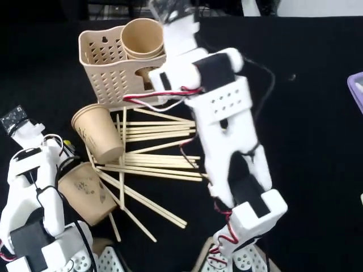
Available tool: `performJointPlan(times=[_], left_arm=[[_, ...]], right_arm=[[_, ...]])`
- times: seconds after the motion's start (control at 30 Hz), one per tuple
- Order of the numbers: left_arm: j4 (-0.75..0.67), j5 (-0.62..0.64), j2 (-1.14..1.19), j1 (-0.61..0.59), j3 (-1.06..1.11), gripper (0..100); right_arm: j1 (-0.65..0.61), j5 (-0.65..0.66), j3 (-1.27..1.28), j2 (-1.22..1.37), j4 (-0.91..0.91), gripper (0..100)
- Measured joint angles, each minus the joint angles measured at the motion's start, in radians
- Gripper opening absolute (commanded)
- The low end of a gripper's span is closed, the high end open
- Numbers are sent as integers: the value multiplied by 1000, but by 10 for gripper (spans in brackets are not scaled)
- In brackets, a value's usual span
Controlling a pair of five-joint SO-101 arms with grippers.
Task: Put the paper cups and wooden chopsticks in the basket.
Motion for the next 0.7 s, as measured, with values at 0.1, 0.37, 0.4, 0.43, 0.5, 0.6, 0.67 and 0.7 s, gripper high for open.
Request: performJointPlan(times=[0.1, 0.37, 0.4, 0.43, 0.5, 0.6, 0.67, 0.7], left_arm=[[0, 0, 0, 0, 0, 223], [0, 0, 0, 0, 0, 223], [0, 0, 0, 0, 0, 223], [0, 0, 0, 0, 0, 223], [0, 0, 0, 0, 0, 223], [0, 0, 0, 0, 0, 223], [0, 0, 0, 0, 0, 223], [0, 0, 0, 0, 0, 223]], right_arm=[[-8, 37, 127, -49, 0, 198], [68, 64, 559, -236, -144, 198], [81, 52, 631, -250, -198, 198], [97, 40, 709, -267, -255, 198], [132, 21, 856, -296, -368, 198], [176, 14, 1037, -333, -529, 198], [199, 12, 1137, -345, -632, 198], [210, 9, 1183, -345, -678, 198]])
